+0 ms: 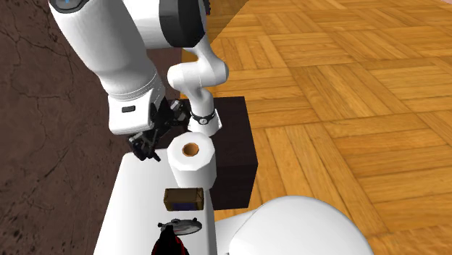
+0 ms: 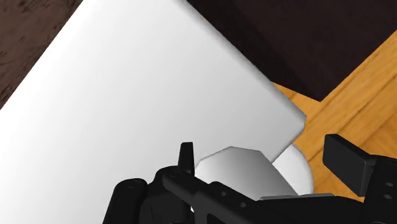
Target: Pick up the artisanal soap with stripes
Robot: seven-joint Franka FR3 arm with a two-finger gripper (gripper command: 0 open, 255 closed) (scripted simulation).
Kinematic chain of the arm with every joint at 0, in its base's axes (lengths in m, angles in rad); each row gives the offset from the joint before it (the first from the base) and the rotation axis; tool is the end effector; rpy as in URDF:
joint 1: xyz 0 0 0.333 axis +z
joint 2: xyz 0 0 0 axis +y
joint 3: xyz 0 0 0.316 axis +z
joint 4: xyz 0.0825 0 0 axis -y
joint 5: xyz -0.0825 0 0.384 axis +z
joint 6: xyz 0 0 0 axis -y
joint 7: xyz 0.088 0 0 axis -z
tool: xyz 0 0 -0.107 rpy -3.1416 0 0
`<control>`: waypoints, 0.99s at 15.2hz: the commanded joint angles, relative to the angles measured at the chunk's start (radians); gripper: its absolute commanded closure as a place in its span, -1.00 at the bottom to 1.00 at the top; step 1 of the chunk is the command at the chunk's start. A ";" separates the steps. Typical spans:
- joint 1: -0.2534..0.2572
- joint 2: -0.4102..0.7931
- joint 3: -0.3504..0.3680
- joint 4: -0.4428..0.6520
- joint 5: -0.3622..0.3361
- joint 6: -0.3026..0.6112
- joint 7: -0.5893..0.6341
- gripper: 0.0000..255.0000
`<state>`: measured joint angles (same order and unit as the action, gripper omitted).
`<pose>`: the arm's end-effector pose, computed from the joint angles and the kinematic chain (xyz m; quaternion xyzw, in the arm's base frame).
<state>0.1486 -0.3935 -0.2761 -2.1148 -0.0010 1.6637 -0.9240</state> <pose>0.4268 -0.0702 0.5615 -0.9152 -0.3981 0.0053 0.0626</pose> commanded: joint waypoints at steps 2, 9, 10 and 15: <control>0.032 0.121 -0.058 0.112 0.041 0.015 -0.192 -1.00; 0.057 0.382 -0.125 0.398 0.180 -0.034 -0.550 -1.00; 0.056 0.381 -0.124 0.383 0.180 -0.020 -0.552 -1.00; 0.057 0.378 -0.123 0.313 0.181 0.047 -0.562 -1.00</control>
<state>0.2047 -0.0157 -0.3994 -1.7886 0.1790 1.6968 -1.4844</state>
